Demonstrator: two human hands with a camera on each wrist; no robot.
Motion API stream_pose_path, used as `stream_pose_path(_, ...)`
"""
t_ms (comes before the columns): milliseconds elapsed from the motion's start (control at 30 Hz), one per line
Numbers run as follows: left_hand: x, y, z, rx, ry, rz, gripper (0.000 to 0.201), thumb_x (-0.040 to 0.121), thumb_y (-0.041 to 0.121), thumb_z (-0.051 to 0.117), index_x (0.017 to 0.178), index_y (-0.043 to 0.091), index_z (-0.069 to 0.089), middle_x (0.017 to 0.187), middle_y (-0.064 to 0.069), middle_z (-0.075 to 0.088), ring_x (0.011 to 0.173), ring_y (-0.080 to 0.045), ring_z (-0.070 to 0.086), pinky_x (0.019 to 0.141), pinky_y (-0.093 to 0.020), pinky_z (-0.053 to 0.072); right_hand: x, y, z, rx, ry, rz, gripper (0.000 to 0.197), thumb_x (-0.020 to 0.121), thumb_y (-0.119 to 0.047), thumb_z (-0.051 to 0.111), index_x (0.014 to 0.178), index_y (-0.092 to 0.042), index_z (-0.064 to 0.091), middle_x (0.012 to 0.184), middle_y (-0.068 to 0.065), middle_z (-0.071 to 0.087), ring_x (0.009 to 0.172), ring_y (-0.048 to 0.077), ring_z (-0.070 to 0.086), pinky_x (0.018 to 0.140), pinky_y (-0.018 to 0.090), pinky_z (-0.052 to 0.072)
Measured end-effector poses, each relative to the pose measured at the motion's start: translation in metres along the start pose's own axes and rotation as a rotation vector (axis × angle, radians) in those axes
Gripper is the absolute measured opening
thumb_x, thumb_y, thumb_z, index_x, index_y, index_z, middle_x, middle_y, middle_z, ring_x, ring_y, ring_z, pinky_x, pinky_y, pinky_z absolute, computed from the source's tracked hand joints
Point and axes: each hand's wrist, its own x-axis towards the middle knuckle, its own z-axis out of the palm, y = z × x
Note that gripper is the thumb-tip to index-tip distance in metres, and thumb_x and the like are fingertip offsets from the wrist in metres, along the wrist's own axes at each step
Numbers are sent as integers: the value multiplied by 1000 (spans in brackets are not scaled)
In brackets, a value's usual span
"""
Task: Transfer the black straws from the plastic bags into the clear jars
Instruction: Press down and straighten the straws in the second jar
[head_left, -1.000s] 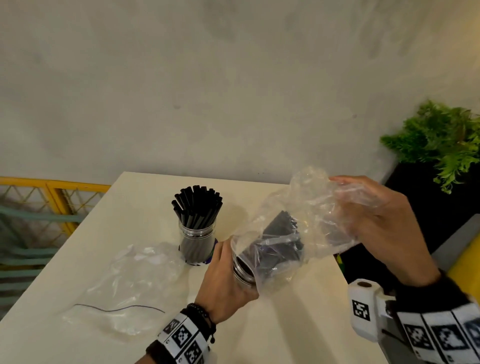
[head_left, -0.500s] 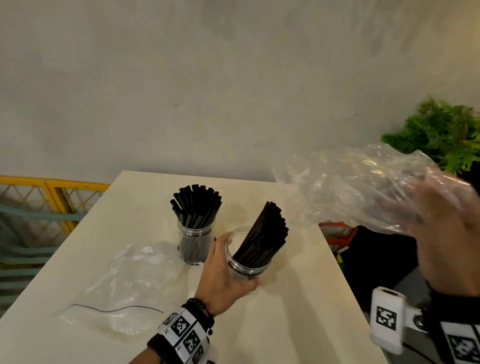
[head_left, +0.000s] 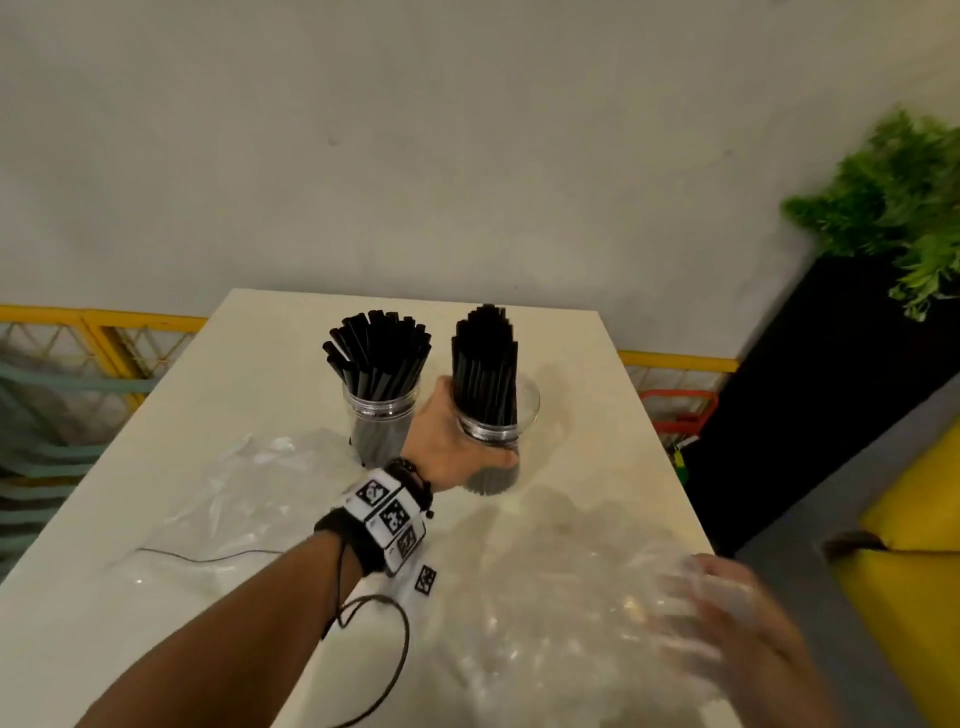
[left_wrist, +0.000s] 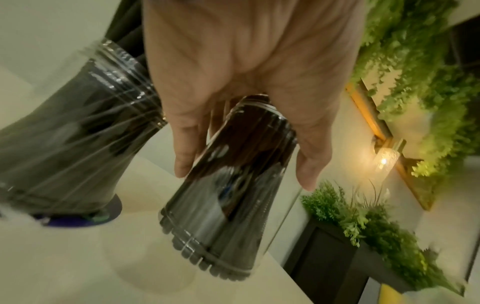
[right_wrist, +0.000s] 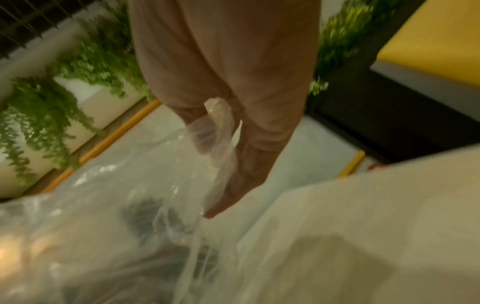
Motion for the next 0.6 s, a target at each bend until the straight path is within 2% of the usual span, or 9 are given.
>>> stream_pose_path(33, 5, 3, 0, 23, -2, 7, 96, 53, 28, 99, 127, 20, 39, 120, 6, 61, 111, -19, 61, 99, -37, 51, -14, -1, 26, -74, -121, 25, 9, 94, -13, 58, 100, -14, 65, 100, 14, 77, 75, 32, 73, 65, 43, 57)
stream_pose_path(67, 10, 6, 1, 37, -11, 6, 98, 54, 29, 98, 130, 18, 39, 120, 6, 60, 111, -19, 60, 99, -37, 51, -12, 12, 36, -158, -148, 7, 19, 83, -23, 73, 100, -20, 66, 103, 12, 76, 82, 29, 74, 70, 41, 58)
stream_pose_path(100, 14, 8, 2, 46, -27, 1, 99, 54, 31, 98, 132, 17, 38, 120, 6, 60, 110, -20, 59, 99, -37, 50, -12, 25, 45, -251, -195, 11, 38, 69, -38, 84, 101, -28, 67, 106, 6, 76, 89, 24, 73, 74, 37, 58)
stream_pose_path(167, 19, 8, 3, 78, -54, -4, 101, 55, 35, 98, 134, 17, 37, 124, 2, 62, 112, -23, 60, 101, -40, 51, -11, 39, 54, -465, -301, -44, 70, 51, -65, 85, 113, -49, 57, 121, -9, 66, 109, 12, 66, 92, 33, 54)
stream_pose_path(233, 22, 2, 4, 115, -59, -16, 103, 55, 36, 97, 135, 16, 37, 129, -1, 63, 114, -25, 61, 100, -39, 51, -11, 42, 52, -717, -386, -35, 90, 53, -69, 82, 131, -58, 38, 134, -20, 48, 125, 3, 49, 107, 34, 41)
stream_pose_path(300, 24, -4, 5, 126, -59, -42, 105, 53, 36, 98, 136, 15, 37, 130, -3, 63, 116, -26, 61, 101, -40, 52, -11, 34, 44, -793, -356, -61, 99, 54, -68, 82, 138, -53, 32, 135, -23, 42, 126, 1, 45, 105, 32, 38)
stream_pose_path(367, 23, -10, 7, 126, -76, -74, 106, 50, 39, 97, 134, 17, 36, 130, -2, 62, 117, -27, 61, 103, -43, 51, -9, 21, 35, -816, -306, -108, 91, 56, -68, 80, 135, -52, 38, 131, -27, 46, 118, -6, 51, 98, 29, 43)
stream_pose_path(467, 19, -19, 14, 108, -106, -99, 105, 49, 41, 96, 132, 19, 35, 129, -2, 62, 118, -29, 62, 103, -47, 51, -4, 1, 27, -883, -282, -166, 60, 63, -62, 73, 119, -49, 54, 122, -26, 58, 100, -12, 61, 80, 18, 51)
stream_pose_path(600, 16, -23, 26, 108, -87, -88, 104, 57, 31, 97, 137, 16, 33, 130, -3, 62, 116, -26, 62, 99, -37, 51, 14, -23, 30, -878, -194, -287, 27, 79, -41, 73, 104, -38, 64, 108, -15, 67, 88, -9, 64, 65, 8, 52)
